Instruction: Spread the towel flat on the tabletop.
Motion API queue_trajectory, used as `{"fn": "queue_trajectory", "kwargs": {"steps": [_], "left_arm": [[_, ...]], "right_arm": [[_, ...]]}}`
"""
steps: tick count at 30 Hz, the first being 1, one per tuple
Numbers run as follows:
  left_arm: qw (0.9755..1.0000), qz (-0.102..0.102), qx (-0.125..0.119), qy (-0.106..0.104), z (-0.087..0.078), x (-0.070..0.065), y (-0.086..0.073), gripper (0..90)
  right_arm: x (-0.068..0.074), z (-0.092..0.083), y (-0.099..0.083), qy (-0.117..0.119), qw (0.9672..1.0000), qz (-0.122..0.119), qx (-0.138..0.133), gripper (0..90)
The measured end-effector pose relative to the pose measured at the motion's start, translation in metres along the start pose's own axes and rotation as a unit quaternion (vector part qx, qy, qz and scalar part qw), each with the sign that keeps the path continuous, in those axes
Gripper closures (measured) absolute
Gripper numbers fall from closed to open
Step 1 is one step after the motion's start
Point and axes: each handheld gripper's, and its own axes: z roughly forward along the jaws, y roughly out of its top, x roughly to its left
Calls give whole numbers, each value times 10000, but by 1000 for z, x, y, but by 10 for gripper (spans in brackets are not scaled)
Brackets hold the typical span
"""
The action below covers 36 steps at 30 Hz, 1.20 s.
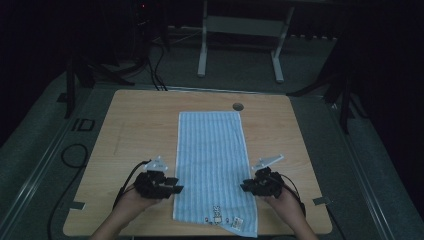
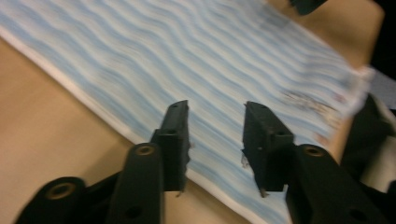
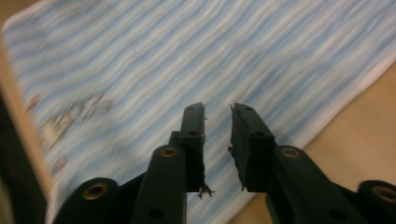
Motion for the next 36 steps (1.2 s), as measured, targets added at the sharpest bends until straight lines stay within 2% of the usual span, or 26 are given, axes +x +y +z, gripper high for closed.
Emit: {"fn": "queue_trajectory", "kwargs": {"steps": [2, 5, 6, 9, 11, 13, 15, 17, 18, 20, 22, 23, 24, 25, 26, 27, 30, 33, 36], "left_arm": [[9999, 104, 24, 18, -5, -10, -10, 556], [9999, 97, -50, -53, -9, -21, -24, 530], [9998, 217, 4, -32, -8, -25, -28, 527], [9988, 448, 187, 8, 1, -36, -36, 486], [9980, 549, 303, -26, 8, -39, -39, 477], [9963, 698, 491, 63, 16, -43, -40, 457], [9949, 804, 602, 64, 24, -44, -41, 452], [9922, 946, 793, 162, 32, -46, -42, 450], [9911, 1016, 823, 257, 35, -46, -42, 451], [9903, 1068, 827, 319, 38, -44, -41, 485], [9899, 1127, 781, 371, 39, -42, -39, 597], [9901, 1117, 769, 348, 39, -41, -38, 662], [9914, 1035, 730, 325, 38, -39, -37, 755], [9932, 925, 671, 238, 38, -36, -35, 845], [9932, 917, 684, 209, 36, -35, -32, 863], [9933, 905, 692, 192, 34, -34, -28, 870], [9948, 902, 474, 85, 25, -31, -12, 876], [9945, 969, 321, 221, 15, -26, 9, 876], [9959, 856, 183, 237, 8, -14, 29, 875]], "right_arm": [[7, -4, -11, 58, 10000, 63, -7, 699], [20, -9, -28, 353, 9993, 140, -43, 611], [27, -10, -34, 380, 9992, 133, -30, 579], [49, -8, -46, 237, 9995, -184, 100, 511], [57, -6, -51, 291, 9990, -288, 152, 483], [61, -5, -54, 254, 9989, -358, 184, 465], [65, -1, -56, 232, 9983, -480, 243, 432], [66, 3, -56, 167, 9976, -555, 373, 430], [67, 5, -56, 136, 9973, -595, 419, 451], [68, 8, -54, 25, 9962, -715, 497, 520], [68, 9, -51, -38, 9955, -762, 563, 696], [67, 8, -49, -61, 9952, -767, 599, 771], [66, 8, -48, 10, 9951, -754, 640, 818], [64, 7, -47, 100, 9951, -730, 664, 835], [63, 6, -45, 110, 9952, -702, 678, 840], [62, 5, -43, 125, 9950, -702, 693, 841], [59, -2, -36, 102, 9956, -699, 614, 843], [52, -13, -27, 77, 9970, -642, 427, 843], [44, -22, -16, 38, 9979, -578, 289, 842]]}}
